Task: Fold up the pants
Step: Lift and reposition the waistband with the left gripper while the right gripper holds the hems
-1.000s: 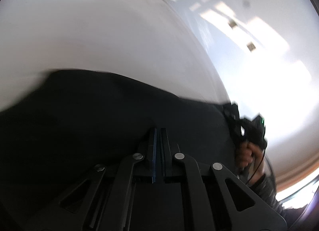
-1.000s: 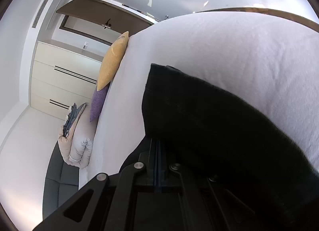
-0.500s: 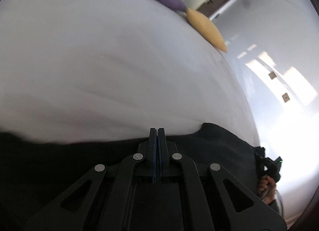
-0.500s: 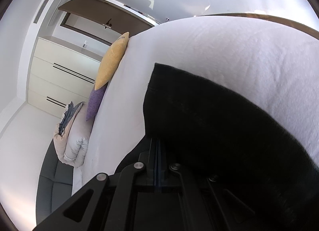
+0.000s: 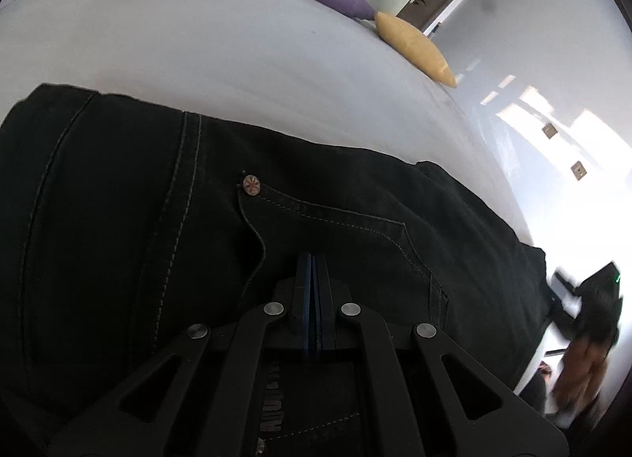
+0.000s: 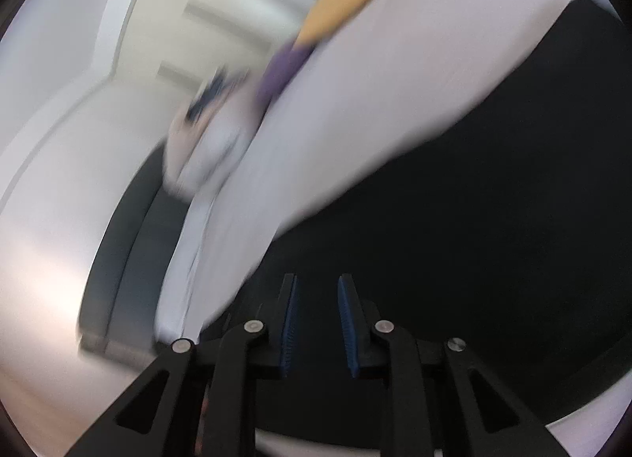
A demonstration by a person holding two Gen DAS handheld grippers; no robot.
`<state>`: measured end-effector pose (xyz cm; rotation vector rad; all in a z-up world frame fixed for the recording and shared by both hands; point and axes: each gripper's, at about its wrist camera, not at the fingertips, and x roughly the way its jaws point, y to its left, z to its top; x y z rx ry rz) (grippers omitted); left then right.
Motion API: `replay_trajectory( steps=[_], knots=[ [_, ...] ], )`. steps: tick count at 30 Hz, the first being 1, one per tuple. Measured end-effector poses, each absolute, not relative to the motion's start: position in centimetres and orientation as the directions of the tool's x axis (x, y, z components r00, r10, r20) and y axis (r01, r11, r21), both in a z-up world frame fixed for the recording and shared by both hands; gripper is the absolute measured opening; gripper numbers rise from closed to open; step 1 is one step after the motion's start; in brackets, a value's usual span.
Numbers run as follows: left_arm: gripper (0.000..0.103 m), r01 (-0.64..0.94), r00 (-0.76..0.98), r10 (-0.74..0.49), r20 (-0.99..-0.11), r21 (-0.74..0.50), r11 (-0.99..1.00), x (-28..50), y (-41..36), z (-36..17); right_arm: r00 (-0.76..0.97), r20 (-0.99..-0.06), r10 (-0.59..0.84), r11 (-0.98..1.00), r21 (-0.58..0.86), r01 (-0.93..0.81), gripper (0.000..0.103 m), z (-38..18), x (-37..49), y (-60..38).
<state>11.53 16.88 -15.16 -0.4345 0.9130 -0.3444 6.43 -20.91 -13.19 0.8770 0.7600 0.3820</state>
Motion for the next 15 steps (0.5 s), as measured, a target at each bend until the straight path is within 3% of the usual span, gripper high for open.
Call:
replay_trajectory(
  steps=[3,4,6,15],
  knots=[
    [0.002,0.130,0.560,-0.442,-0.701,-0.452,0.882,11.5,16.9,-14.9,0.575,-0.498,0.649,0.591,0.806,0.031,0.022,-16.8,7.5,-16.6],
    [0.002,0.132,0.559,-0.443,-0.701,-0.452,0.882,11.5,16.8,-15.0,0.584,-0.496,0.643,0.591,0.806,0.035,0.011,-17.4,7.4,-16.7],
    [0.002,0.136,0.558,-0.456,-0.693,-0.466,0.874,11.4,17.4,-15.1,0.597,-0.492,0.633,0.572,0.817,0.067,0.000,-18.2,7.1,-18.7],
    [0.002,0.144,0.552,-0.469,-0.690,-0.474,0.868,10.6,17.0,-15.8,0.835,-0.425,0.349,0.418,0.868,0.267,0.000,-19.4,1.1,-36.1]
  ],
)
